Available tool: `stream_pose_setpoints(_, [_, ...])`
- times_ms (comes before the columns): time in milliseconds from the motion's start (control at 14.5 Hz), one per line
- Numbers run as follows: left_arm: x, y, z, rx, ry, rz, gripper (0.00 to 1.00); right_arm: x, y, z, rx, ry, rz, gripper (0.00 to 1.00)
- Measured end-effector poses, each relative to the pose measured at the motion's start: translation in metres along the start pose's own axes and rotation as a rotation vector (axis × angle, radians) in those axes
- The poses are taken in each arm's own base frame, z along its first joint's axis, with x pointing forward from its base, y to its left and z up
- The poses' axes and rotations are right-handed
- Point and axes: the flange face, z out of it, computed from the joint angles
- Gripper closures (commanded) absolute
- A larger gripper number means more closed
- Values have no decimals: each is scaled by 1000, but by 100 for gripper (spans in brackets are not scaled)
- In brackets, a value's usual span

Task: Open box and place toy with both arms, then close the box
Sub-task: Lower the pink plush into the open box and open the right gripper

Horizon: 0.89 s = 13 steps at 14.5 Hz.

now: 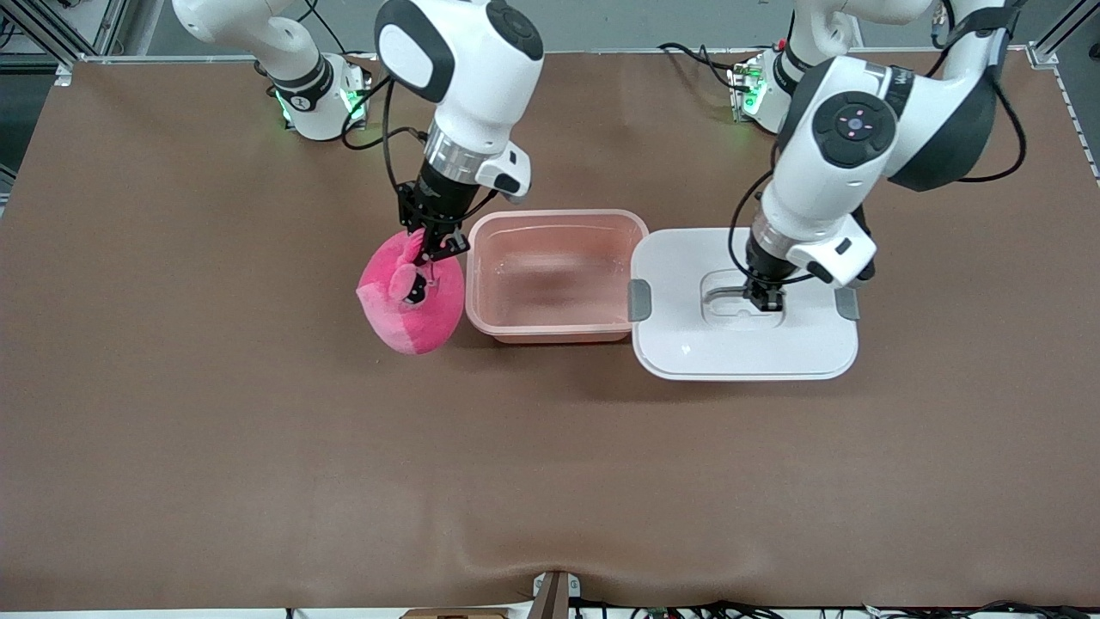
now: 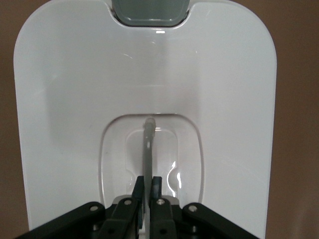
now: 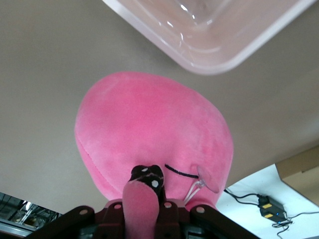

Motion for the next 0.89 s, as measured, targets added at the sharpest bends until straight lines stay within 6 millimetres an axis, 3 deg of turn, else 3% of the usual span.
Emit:
stream_pose_setpoints(275, [20, 8, 0, -8, -2, 4, 100, 48, 9, 0, 13, 14, -62, 100])
stream_pose_setpoints(688, [49, 19, 2, -21, -5, 18, 100, 87, 15, -13, 53, 28, -100, 100])
stream_pose_setpoints(757, [51, 19, 2, -21, -4, 20, 100, 94, 13, -16, 53, 26, -111, 68])
stream_pose_setpoints(826, [51, 19, 2, -22, -5, 21, 100, 100, 12, -18, 52, 24, -121, 3])
stream_pose_setpoints(894, [51, 19, 2, -24, -5, 22, 100, 106, 12, -19, 50, 22, -130, 0])
